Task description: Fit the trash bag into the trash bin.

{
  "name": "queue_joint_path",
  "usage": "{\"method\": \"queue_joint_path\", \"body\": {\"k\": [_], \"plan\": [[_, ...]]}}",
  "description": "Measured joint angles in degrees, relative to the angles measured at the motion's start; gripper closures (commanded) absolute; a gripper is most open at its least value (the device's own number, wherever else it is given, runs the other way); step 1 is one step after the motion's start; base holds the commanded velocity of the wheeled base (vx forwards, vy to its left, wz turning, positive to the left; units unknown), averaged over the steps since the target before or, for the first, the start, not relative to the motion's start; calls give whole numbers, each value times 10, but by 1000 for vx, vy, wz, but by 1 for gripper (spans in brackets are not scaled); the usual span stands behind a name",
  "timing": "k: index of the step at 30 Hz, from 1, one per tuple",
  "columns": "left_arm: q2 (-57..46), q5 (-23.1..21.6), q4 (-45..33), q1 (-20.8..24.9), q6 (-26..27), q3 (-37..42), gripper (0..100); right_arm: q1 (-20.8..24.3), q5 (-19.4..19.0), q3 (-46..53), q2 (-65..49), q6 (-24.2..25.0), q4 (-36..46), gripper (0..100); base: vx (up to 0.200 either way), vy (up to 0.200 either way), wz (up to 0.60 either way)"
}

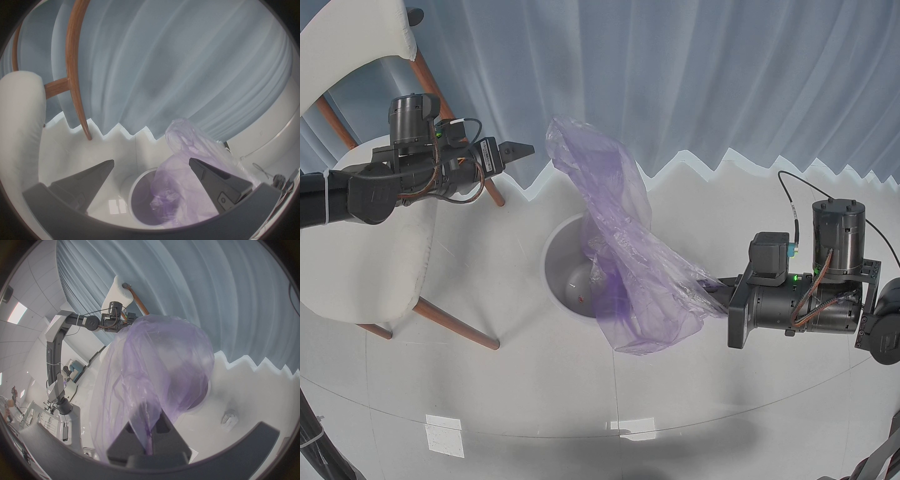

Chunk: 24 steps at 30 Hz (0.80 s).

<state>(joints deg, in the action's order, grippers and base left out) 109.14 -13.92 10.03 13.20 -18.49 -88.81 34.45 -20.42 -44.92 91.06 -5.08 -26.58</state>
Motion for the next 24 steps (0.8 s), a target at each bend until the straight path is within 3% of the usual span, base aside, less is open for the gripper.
{"method": "queue_joint_path", "body": {"k": [5, 16, 24], "plan": [[19, -3, -31, 11, -54, -43, 0, 7, 2, 2, -2, 0, 0, 100, 0, 0, 0], [81, -4, -39, 48, -69, -132, 0, 12, 2, 3, -11, -1, 1, 100, 0, 0, 0], [141, -4, -101, 59, -102, -236, 0, 19, 3, 14, -22, -3, 2, 100, 0, 0, 0]]}}
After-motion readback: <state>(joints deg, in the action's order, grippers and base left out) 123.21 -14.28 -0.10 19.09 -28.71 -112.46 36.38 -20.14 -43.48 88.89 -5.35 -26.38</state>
